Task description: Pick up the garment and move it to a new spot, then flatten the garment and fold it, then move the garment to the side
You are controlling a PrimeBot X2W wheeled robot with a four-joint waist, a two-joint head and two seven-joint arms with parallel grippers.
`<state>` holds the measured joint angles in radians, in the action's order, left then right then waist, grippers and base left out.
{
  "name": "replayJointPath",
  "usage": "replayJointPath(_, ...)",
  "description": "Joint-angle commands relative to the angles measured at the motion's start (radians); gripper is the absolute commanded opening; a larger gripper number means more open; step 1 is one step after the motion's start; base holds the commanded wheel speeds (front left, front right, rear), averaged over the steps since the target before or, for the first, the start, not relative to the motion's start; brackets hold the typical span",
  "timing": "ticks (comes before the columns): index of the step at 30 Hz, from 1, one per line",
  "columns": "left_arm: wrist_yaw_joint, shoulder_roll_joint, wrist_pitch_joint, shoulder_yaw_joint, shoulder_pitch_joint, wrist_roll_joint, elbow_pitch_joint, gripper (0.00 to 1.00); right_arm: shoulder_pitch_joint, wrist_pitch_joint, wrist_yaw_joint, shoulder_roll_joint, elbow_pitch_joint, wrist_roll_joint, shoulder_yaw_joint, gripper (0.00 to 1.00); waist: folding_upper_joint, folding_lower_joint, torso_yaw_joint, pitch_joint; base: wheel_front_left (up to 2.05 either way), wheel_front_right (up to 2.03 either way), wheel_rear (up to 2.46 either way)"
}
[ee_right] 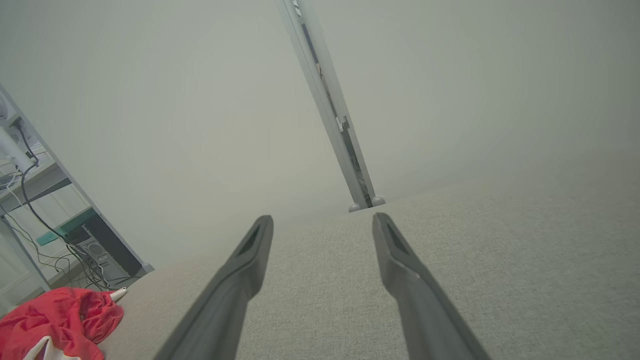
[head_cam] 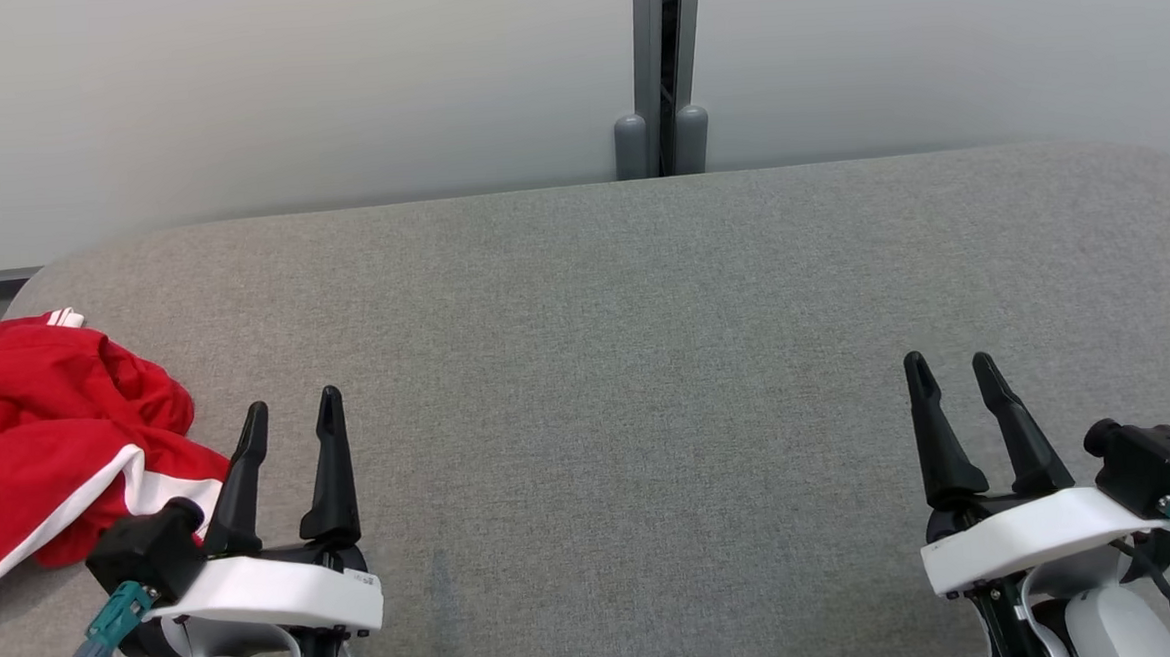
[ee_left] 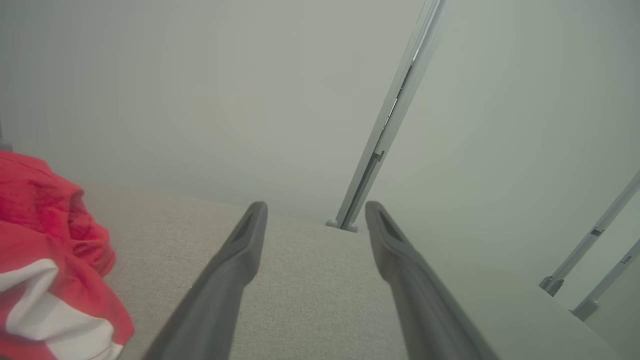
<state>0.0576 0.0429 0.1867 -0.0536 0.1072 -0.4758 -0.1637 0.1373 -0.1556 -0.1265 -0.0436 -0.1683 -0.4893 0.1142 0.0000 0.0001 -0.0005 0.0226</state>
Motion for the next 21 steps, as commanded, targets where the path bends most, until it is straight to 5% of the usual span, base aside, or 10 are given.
replayJointPath(1,0.001,0.006,0.009,-0.003,0.001,0.029,0.013,1.00,0.002,-0.013,-0.005,-0.006,0.017,0.021,0.007,1.00,0.0000,-0.0001,0.001,0.001,0.00,0.00,0.00)
replayJointPath(21,0.015,0.008,0.047,-0.013,-0.020,0.175,-0.020,1.00,-0.018,-0.067,-0.006,-0.008,0.047,0.186,0.034,1.00,0.0000,-0.0001,0.000,-0.001,0.00,0.00,0.00)
